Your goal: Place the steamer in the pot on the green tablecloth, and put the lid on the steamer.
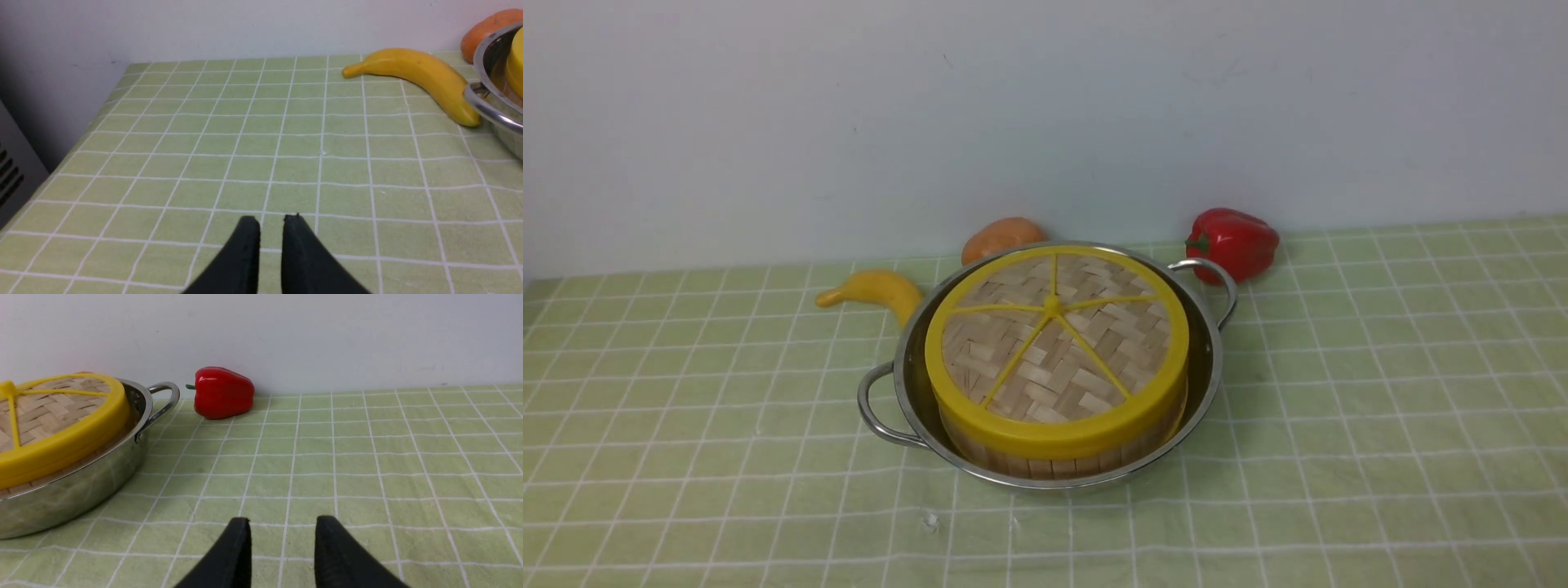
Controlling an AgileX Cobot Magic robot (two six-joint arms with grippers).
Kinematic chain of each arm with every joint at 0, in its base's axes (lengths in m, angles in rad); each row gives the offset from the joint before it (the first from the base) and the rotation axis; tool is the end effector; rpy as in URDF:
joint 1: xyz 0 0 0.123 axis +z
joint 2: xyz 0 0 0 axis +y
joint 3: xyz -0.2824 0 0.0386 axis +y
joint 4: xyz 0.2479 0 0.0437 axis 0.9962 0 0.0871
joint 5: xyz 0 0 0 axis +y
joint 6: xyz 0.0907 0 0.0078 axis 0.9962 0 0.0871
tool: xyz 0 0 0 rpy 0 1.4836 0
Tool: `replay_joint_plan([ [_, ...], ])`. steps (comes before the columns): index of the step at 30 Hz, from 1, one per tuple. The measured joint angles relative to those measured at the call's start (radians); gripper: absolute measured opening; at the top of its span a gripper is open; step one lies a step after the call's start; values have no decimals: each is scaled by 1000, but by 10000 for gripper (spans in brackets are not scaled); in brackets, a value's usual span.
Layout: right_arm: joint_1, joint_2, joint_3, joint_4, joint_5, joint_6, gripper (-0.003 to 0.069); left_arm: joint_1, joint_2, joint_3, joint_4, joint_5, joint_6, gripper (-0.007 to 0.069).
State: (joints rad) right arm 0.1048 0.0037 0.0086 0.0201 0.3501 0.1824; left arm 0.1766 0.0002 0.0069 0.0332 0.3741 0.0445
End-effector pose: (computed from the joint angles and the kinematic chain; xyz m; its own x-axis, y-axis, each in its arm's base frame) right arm 0.0534 0.0062 0.1784 -0.2870 0.1708 -0.9426 -0.0549 0.9794 0.1942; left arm 0.0519 0.0104 0.1771 -0.2984 0.0233 -0.9542 -0.1651 0.9834 0.0756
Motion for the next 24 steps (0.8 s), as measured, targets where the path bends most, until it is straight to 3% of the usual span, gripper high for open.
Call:
replay_joint_plan([
  [24,0,0,0,0,0,0,240,0,0,0,0,0,0,115],
])
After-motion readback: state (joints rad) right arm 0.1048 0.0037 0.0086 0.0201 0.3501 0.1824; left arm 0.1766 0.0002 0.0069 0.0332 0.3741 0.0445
